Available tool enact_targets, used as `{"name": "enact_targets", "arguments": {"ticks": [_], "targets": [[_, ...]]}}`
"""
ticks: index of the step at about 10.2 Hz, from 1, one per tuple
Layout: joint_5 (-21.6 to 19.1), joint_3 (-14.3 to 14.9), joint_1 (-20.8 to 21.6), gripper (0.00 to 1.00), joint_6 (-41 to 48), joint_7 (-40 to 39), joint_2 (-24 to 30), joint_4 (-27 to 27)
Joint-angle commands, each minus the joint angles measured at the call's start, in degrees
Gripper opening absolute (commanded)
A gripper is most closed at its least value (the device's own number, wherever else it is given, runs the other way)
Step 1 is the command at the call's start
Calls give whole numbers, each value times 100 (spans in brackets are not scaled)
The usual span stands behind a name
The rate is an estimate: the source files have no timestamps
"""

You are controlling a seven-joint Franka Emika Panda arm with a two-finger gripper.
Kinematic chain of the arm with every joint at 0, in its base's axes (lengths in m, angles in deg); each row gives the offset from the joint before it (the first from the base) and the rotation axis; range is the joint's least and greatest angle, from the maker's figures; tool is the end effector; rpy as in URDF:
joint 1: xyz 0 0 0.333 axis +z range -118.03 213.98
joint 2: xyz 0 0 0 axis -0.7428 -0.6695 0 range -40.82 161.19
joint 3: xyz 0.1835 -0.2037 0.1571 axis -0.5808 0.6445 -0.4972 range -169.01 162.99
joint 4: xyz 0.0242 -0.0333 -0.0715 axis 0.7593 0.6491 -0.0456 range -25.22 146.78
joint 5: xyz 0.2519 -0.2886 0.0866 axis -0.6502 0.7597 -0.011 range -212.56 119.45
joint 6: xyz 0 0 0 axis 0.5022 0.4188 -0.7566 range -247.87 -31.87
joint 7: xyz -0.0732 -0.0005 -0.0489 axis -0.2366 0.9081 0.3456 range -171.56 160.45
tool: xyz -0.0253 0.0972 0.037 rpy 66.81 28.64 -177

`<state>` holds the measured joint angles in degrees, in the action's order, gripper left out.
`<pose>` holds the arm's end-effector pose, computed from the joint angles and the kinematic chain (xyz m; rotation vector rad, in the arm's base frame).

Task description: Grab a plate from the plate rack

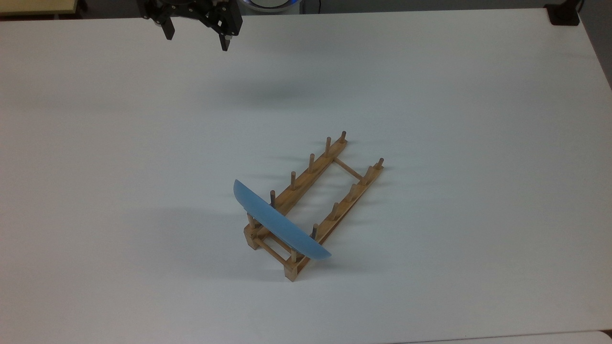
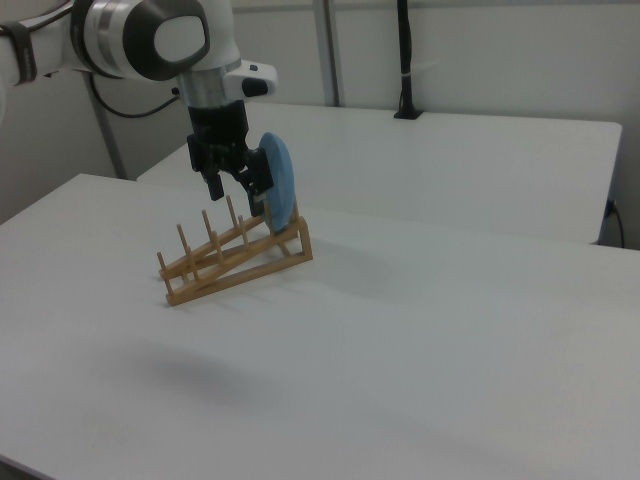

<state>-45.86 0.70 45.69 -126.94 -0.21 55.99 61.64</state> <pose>0.5781 -0.0607 0.5820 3.1097 -0.3069 -0.0268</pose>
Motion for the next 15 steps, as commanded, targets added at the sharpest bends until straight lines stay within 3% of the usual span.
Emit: {"name": "enact_targets", "arguments": {"ticks": [1, 15], "targets": [[-122, 59, 0, 100, 125, -192, 68, -6], [-43, 59, -97, 100, 116, -315, -20, -208]]}}
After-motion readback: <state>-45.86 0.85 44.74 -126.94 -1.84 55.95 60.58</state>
